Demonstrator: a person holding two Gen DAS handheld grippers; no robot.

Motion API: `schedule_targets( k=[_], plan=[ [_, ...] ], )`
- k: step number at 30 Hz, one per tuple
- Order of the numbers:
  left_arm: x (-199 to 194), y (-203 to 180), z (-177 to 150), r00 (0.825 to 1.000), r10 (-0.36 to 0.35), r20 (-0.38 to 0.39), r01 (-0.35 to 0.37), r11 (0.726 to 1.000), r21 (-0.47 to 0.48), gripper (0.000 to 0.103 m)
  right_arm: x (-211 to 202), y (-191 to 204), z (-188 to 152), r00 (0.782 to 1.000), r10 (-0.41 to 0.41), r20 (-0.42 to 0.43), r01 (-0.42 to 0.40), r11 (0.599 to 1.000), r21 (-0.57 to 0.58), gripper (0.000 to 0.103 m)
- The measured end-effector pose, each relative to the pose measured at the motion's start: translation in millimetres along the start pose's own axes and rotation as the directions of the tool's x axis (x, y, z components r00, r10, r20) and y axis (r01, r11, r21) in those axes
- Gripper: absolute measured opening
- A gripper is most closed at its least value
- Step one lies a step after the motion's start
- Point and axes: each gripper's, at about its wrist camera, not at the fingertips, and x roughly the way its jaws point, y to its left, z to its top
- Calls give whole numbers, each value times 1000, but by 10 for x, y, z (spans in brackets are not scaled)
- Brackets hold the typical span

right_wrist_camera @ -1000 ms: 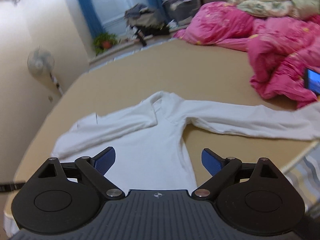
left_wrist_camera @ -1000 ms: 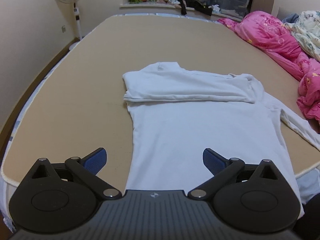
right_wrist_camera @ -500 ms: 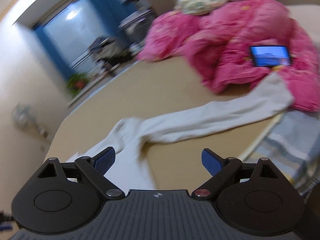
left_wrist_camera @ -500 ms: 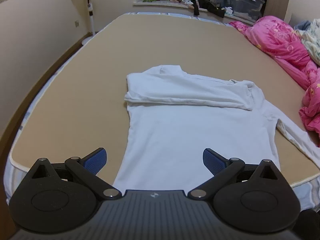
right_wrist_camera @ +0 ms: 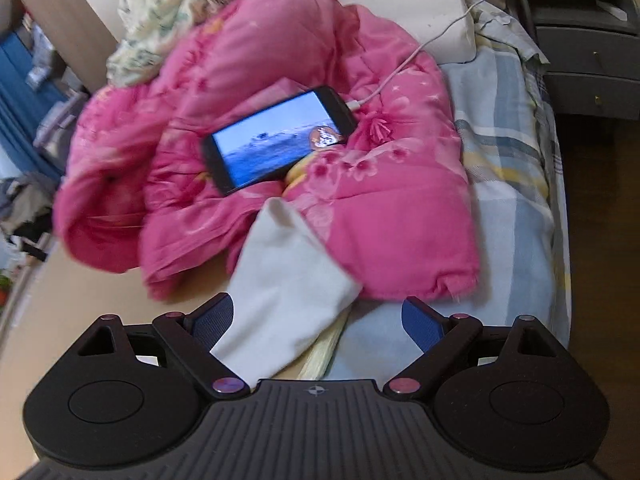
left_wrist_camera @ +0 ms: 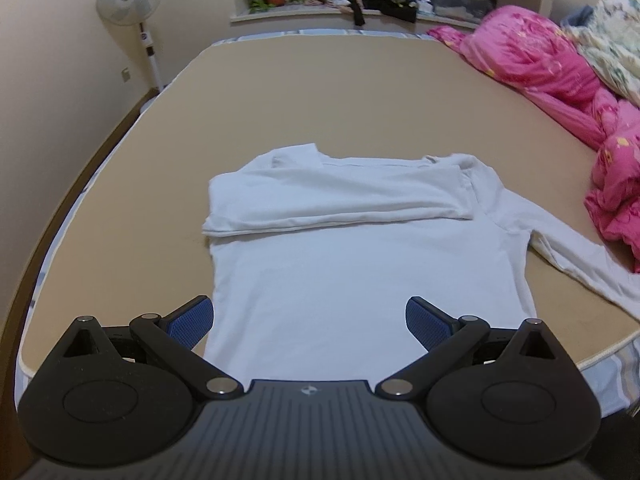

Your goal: Fold small clothes

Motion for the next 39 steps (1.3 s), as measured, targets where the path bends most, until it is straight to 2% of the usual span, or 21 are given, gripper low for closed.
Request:
schedule_targets(
  k=[4, 5, 6, 7, 8, 11, 15, 17, 20, 22, 24, 27, 30, 32, 34, 36, 38, 39],
  plan=[
    [82, -93, -11, 1000, 9, -13, -9, 999, 39, 102, 369, 102, 51, 999, -38, -36, 34, 996, -87, 90],
    [102, -96, -15, 1000, 11, -16, -11, 999, 41, 102, 411, 132, 27, 998, -46, -51, 41, 994, -104, 68],
    [119, -91, -20, 1000, 12, -19, -12, 999, 41, 102, 461, 148, 24, 997, -40, -69, 31, 992, -126, 14],
    [134, -78, -25, 1000, 12, -21, -11, 999, 38, 102, 481, 168, 41, 994, -45, -99, 30, 988, -149, 9],
    [151, -59, -31, 1000, 11, -22, -10, 999, 33, 102, 415, 201, 61, 994, -31, -105, 16, 989, -148, 9],
    [236, 4, -39, 999, 0, -40, 1, 1000, 11, 102, 10, 373, 147, 991, 121, -51, -129, 975, -183, 9],
    [313, 140, -47, 999, -14, -42, 12, 999, -51, 102, -342, 615, 402, 965, 263, -17, -262, 949, -174, 9],
    [333, 281, -55, 999, -16, -38, 13, 996, -93, 102, -379, 767, 528, 963, 269, 1, -264, 946, -186, 9],
    [382, 567, -71, 999, 18, -37, -23, 989, -147, 102, -334, 1107, 563, 985, 171, 28, -155, 943, -295, 9],
    [435, 797, -87, 998, 51, -39, -57, 982, -178, 102, -354, 1463, 519, 987, 160, 19, -143, 921, -364, 9],
    [480, 1023, -108, 997, 69, -37, -75, 972, -221, 102, -490, 2001, 386, 979, 202, 29, -166, 868, -468, 9],
    [565, 1400, -165, 996, 75, -46, -85, 952, -295, 102, -806, 2938, 44, 947, 320, 12, -248, 757, -604, 9],
    [623, 1744, -243, 995, 87, -50, -100, 932, -349, 102, -1259, 3991, -574, 879, 474, -63, -372, 596, -711, 9],
    [656, 1946, -297, 993, 101, -54, -114, 923, -368, 102, -1538, 4598, -1153, 822, 552, -140, -447, 472, -760, 9],
    [690, 2127, -346, 991, 118, -61, -132, 914, -383, 102, -1727, 5065, -1816, 772, 593, -230, -510, 361, -781, 10],
    [701, 2256, -403, 989, 131, -69, -148, 906, -397, 102, -1768, 5380, -2531, 741, 581, -336, -569, 279, -773, 11],
    [719, 2359, -443, 987, 143, -79, -163, 898, -409, 102, -1675, 5512, -3223, 725, 512, -461, -627, 214, -749, 39],
    [729, 2396, -459, 986, 145, -82, -166, 895, -413, 102, -1603, 5509, -3535, 728, 441, -525, -646, 187, -740, 65]
  ],
)
